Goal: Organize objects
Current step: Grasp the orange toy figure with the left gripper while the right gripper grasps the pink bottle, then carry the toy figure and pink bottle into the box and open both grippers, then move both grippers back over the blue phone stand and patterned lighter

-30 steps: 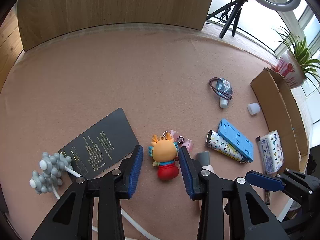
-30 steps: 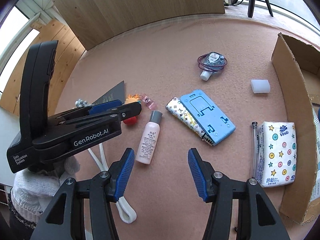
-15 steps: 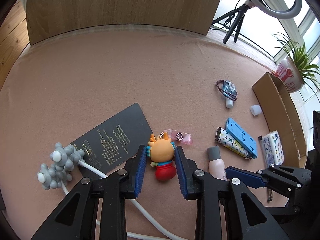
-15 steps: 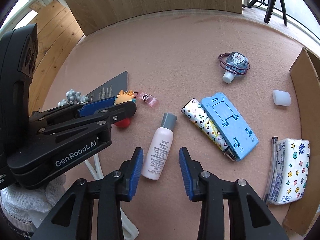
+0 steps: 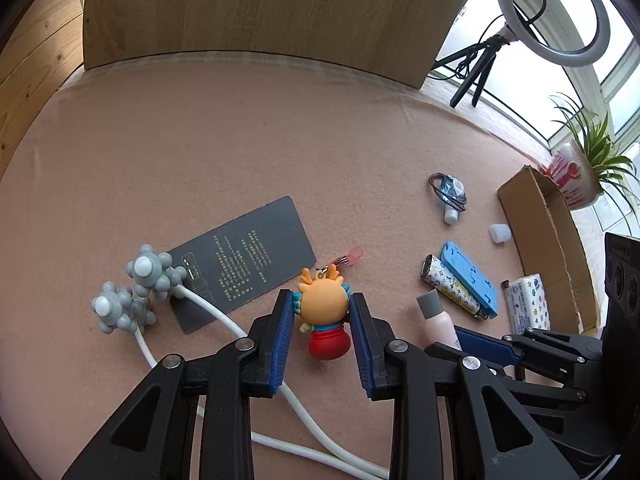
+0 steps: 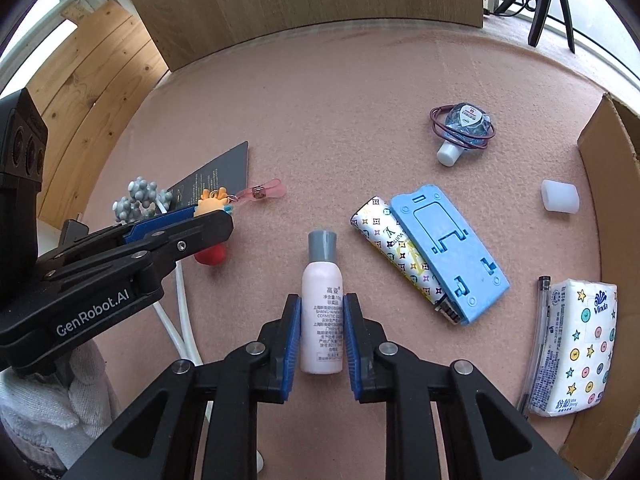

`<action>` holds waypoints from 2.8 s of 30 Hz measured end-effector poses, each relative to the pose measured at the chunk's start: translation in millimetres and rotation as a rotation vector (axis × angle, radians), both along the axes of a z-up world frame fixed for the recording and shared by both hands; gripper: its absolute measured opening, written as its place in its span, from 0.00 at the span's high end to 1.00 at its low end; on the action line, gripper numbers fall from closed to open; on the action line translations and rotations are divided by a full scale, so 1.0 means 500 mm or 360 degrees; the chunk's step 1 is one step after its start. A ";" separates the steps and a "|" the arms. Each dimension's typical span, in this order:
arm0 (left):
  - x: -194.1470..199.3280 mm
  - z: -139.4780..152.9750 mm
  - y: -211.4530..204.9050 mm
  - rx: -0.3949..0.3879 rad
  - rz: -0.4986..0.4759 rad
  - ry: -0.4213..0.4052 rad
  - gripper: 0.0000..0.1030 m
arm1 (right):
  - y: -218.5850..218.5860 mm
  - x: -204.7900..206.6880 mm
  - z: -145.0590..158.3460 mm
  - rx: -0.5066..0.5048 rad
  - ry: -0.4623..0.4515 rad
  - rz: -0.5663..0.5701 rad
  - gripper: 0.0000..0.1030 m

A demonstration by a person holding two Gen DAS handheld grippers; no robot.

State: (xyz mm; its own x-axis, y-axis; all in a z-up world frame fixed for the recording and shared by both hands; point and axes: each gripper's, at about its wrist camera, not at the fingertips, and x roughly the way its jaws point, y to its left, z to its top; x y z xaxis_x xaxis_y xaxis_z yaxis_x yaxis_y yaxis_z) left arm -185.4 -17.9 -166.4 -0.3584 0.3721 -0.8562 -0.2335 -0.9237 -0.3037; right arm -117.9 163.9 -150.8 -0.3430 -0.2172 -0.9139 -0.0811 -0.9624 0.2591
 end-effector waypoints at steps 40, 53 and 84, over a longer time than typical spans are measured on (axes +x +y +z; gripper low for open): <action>0.050 0.180 0.513 0.0191 -0.0381 0.0212 0.71 | 0.461 0.266 0.146 0.0044 0.0261 -0.0481 0.82; 0.018 0.151 0.692 0.0134 -0.0461 0.0207 0.70 | 0.490 0.280 0.121 0.0029 0.0230 -0.0420 0.82; 0.049 0.137 0.348 0.0105 0.0044 0.0168 0.63 | 0.429 0.161 0.150 -0.0060 0.0324 -0.0113 0.72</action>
State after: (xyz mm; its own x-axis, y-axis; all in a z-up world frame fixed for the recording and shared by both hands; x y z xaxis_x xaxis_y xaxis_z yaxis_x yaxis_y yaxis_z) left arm -160.8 155.9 -98.1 -0.4560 0.4154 -0.7871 -0.2423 -0.9089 -0.3393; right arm -37.6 378.6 -75.6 -0.5352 -0.2185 -0.8160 -0.0906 -0.9455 0.3126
